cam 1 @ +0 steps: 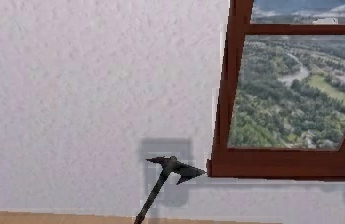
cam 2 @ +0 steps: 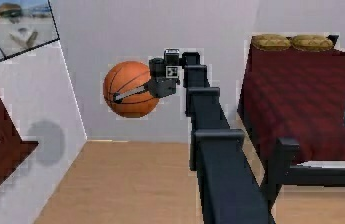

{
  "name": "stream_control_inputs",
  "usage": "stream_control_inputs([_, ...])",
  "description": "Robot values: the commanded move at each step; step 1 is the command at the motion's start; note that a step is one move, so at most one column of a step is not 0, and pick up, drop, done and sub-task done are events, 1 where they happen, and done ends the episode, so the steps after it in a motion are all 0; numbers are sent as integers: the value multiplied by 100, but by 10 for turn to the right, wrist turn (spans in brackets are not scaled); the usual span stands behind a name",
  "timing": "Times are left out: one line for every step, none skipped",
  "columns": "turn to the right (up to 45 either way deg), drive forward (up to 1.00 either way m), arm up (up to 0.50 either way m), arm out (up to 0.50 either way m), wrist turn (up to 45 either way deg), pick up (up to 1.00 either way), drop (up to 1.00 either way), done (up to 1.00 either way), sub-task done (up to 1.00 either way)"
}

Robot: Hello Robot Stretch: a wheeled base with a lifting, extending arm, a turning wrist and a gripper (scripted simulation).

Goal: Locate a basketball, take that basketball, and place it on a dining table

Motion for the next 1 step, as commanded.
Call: stream_control_inputs([0, 10, 0, 0, 0, 0, 0, 0, 0])
